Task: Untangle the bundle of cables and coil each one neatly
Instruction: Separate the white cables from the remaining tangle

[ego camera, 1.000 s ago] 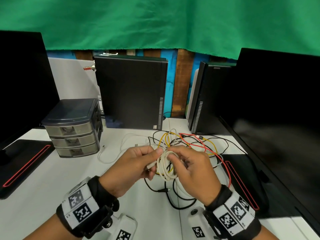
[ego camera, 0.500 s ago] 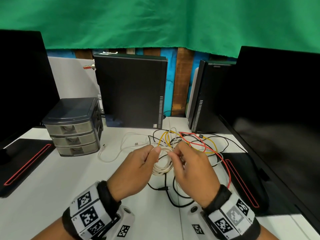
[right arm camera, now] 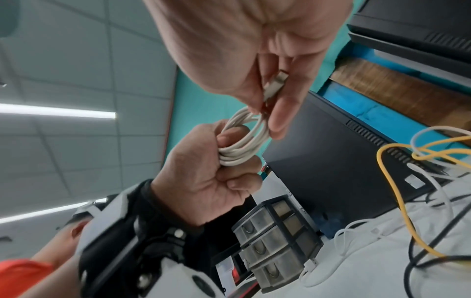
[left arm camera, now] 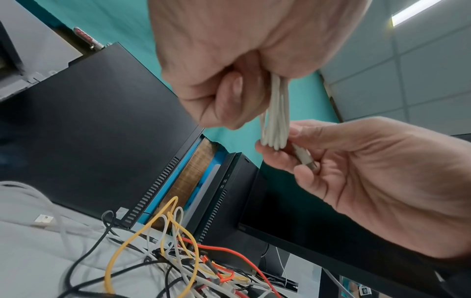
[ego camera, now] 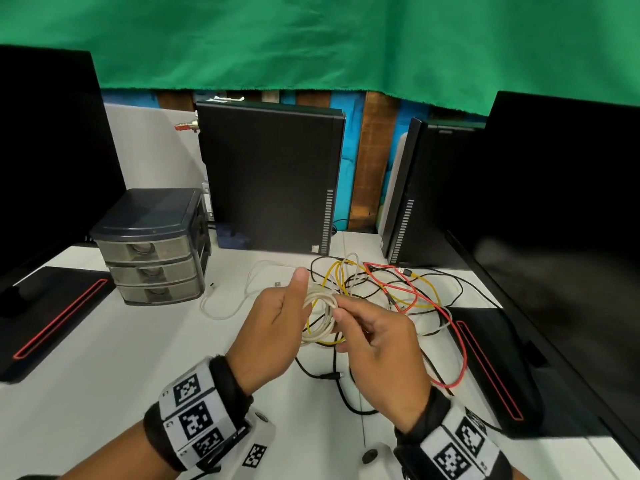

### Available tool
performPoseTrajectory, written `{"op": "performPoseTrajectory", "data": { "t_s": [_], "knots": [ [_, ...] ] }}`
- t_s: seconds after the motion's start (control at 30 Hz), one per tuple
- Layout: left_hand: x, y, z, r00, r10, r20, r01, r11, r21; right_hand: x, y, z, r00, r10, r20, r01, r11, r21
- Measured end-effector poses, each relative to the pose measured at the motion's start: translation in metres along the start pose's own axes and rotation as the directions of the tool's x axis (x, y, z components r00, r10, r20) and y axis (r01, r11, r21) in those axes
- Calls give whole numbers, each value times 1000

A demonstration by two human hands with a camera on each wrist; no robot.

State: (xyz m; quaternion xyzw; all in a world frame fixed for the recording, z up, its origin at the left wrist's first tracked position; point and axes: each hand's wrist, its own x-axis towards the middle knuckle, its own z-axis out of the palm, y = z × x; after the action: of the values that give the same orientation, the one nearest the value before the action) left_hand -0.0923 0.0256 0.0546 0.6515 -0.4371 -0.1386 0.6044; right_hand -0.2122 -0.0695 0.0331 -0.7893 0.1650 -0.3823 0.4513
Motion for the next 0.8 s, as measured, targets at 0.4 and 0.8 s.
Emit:
{"op": "performPoseTrajectory", "data": {
  "t_s": [0.4, 0.8],
  "knots": [
    [4, -1, -1, 957, -289, 29, 287, 923, -257, 2, -7, -7, 997, -47, 53, 49, 998, -35],
    [21, -48, -33, 986, 162, 47, -164, 852, 497, 50, 15, 10, 980, 120, 159, -138, 984, 110]
  ]
}}
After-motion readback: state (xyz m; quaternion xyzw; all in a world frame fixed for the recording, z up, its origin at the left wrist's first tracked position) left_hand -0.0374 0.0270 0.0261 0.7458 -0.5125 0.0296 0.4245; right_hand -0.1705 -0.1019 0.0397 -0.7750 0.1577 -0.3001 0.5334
